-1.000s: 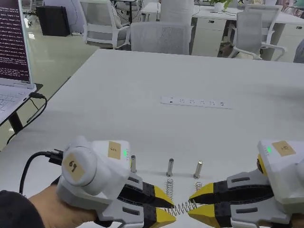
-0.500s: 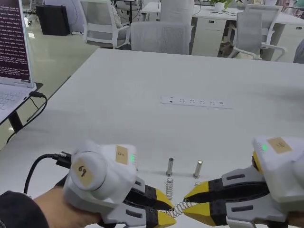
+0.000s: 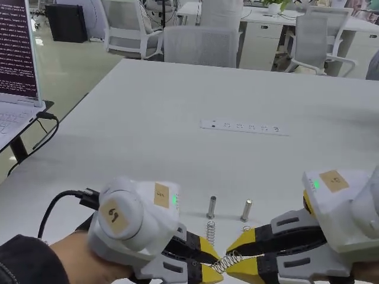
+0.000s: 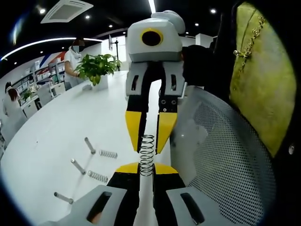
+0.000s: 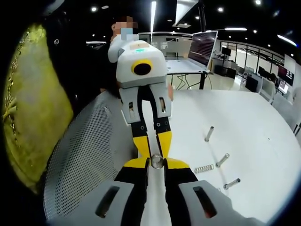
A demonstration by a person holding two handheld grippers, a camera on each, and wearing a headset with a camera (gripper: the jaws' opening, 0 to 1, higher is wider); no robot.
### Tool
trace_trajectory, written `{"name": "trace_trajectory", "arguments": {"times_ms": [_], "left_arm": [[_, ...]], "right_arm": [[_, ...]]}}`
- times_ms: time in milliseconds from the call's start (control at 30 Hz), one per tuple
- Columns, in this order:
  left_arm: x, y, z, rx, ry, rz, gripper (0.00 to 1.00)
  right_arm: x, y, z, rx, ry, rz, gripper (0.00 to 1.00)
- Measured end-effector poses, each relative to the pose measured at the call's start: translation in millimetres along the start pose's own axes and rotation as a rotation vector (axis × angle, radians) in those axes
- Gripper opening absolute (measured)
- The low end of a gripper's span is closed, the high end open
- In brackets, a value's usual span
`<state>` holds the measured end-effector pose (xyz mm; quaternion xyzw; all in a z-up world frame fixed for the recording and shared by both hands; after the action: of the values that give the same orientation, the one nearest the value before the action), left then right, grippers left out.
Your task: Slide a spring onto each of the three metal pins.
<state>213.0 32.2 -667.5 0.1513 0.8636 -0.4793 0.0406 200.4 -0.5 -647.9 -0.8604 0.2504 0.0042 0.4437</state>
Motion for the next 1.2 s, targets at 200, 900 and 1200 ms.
{"name": "trace_trajectory", "arguments": {"times_ms": [200, 900, 1200], "left_arm": [[0.8, 1.4, 3.4, -0.031, 0.01, 0.013, 0.01], [-0.3, -0.5, 7.1, -0.048, 0.015, 0.024, 0.01], [-1.5, 0.4, 8.9, -0.045, 0.014, 0.006, 0.01]], "right_arm": [[1.0, 4.0, 2.2, -0.048, 0.001, -0.013, 0.1], [5.3, 7.1, 10.2, -0.177, -0.021, -0.076, 0.09], [7.0, 7.6, 10.6, -0.215, -0.021, -0.094, 0.08]]}}
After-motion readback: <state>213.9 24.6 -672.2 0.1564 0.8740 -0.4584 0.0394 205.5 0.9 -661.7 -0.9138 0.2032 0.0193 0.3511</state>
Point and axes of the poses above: the centre of the closed fingertips' face, and the gripper's own axes: z roughly forward along the fingers, x roughly to its right, y roughly out of its underside, the point moved 3 cm from there along -z, roughly backward along the fingers, and after that the axes turned 13 degrees about z, right-handed, at the moved point
